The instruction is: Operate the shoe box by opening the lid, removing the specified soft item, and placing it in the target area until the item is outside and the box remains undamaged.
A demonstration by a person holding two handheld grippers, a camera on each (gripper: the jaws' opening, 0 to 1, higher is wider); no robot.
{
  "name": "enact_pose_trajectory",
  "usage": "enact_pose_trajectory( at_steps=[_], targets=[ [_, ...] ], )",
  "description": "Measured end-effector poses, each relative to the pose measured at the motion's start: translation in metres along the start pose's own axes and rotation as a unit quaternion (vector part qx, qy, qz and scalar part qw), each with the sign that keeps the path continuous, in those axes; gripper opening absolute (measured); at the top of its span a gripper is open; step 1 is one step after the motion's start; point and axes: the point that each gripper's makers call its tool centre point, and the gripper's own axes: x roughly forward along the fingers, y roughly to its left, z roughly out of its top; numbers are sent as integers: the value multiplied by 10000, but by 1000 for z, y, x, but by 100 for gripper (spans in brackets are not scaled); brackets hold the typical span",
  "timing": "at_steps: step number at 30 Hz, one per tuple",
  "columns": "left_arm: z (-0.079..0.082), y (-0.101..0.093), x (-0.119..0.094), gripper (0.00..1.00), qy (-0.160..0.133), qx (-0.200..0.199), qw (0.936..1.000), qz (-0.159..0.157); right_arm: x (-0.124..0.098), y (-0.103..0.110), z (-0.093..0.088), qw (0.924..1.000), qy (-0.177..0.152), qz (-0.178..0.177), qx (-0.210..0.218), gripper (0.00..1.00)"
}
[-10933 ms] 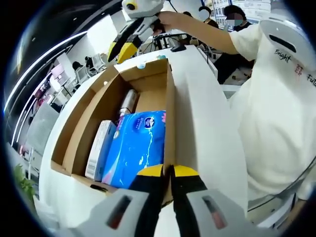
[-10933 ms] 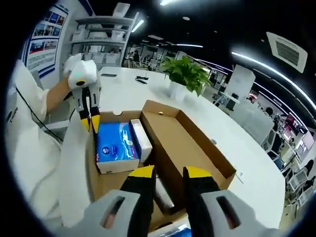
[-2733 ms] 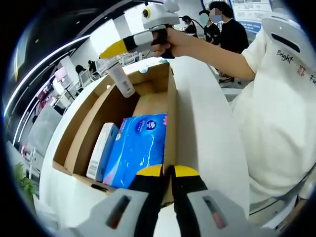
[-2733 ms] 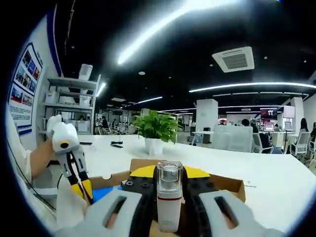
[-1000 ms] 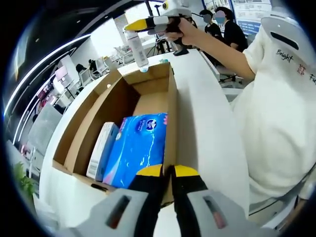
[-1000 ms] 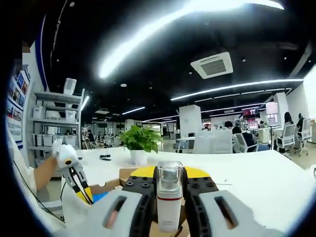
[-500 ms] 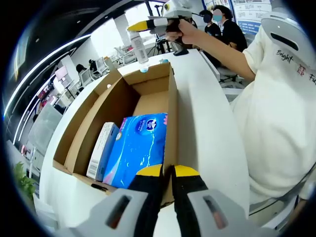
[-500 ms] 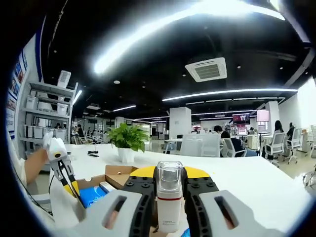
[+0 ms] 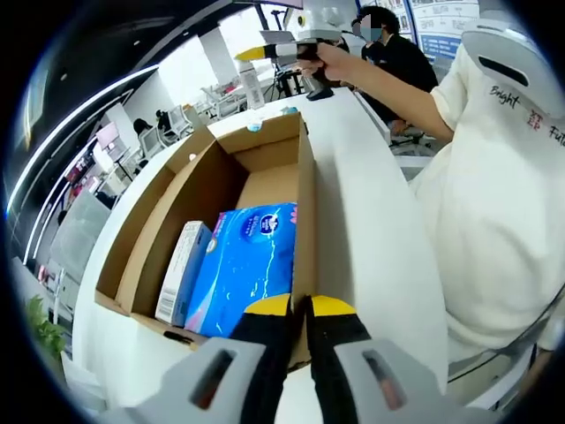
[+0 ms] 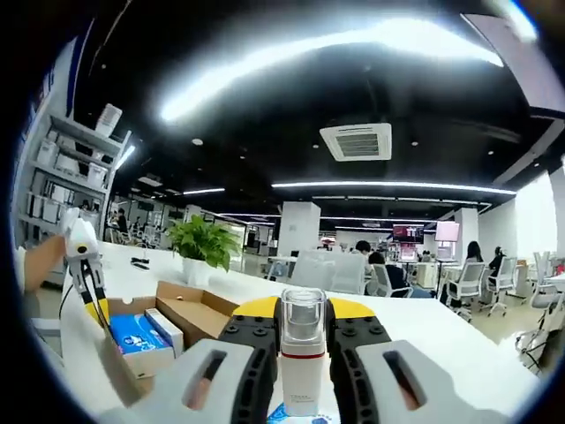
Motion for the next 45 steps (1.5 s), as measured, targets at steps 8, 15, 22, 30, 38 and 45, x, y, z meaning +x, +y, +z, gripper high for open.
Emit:
enact_pose_trajectory(
  at_steps=[8,15,22,30,38,45],
  targets=[
    [0,0,0,5,16,-63,10000,-15,-18,-29,6,9990,-107,-429,-44,18],
    [0,1,0,5,19,-109,9999,-4,-31,-47,3,9979,-115,-629,-78,18],
    [-1,1,-1,6,6,-96,10000,10,-48,-74,-3,9945,-161,-1030,9,18],
    [-1,1,-1,6,15,-105,9999,6,-61,-94,-17,9910,-114,-1327,-143,18],
    [-1,1,-1,5,22,-110,9999,-2,-77,-118,-41,9872,50,-1591,54,18],
    [0,1,0,5,34,-125,9999,-12,-79,-120,-61,9862,231,-1631,131,18]
  ],
)
